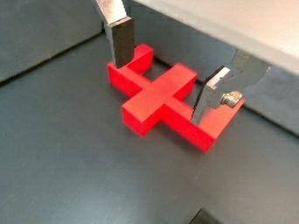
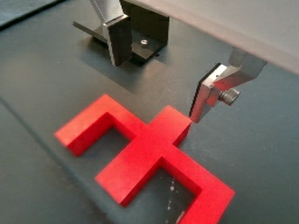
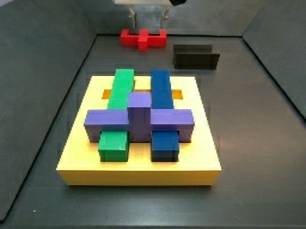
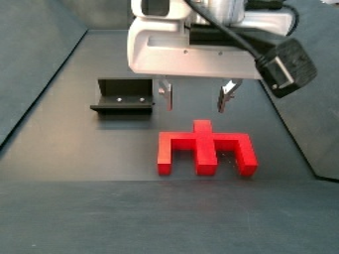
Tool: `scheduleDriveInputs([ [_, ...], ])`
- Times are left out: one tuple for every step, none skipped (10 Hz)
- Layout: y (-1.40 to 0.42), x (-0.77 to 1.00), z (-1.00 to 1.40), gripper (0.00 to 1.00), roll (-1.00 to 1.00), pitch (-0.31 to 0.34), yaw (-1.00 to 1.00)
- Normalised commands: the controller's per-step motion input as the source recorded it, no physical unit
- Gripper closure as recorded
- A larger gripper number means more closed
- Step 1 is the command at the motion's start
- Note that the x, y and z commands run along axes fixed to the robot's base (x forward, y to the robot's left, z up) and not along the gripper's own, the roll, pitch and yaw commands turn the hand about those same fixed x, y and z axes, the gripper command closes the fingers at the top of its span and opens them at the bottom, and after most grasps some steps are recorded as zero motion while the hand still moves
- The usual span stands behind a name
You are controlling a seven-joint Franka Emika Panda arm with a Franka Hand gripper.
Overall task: Pick up the red object. Move up. Place the red object on the fixture. Regrasp the red object. Move to above the board. Insert the red object.
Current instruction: Pick up the red object.
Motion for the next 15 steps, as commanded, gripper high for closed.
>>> scheduleDriveInputs([
  [0.0, -0.02, -0.34, 0.0, -0.23, -0.356, -0.03],
  [0.04, -0.04, -0.45, 0.0, -0.22, -0.291, -0.03],
  [0.11, -0.16, -0.47, 0.0, -0.17, -0.267, -0.04],
  [0.13, -0.19, -0.5, 0.0, -0.2, -0.291, -0.02],
  [0.13, -0.23, -0.39, 0.0, -0.18, -0.267, -0.03],
  [0.14, -0.21, -0.25, 0.0, -0.15, -0.2, -0.06],
  [0.13, -0.23, -0.18, 0.0, -0.14, -0.189, -0.05],
  [0.05, -0.07, -0.2, 0.0, -0.16, -0.197, -0.03],
  [0.0, 0.0, -0.33, 0.0, -0.17, -0.227, -0.04],
  [0.0, 0.0, -0.36, 0.0, -0.18, -0.223, -0.04],
  [0.0, 0.0, -0.35, 0.0, -0.18, -0.207, -0.03],
  [0.0, 0.0, -0.23, 0.0, -0.14, -0.146, 0.0],
  [0.0, 0.0, 0.0, 0.0, 0.01, 0.0, 0.0],
  [0.0, 0.0, 0.0, 0.0, -0.02, 0.0, 0.0],
  [0.0, 0.01, 0.05, 0.0, -0.07, 0.0, 0.0],
])
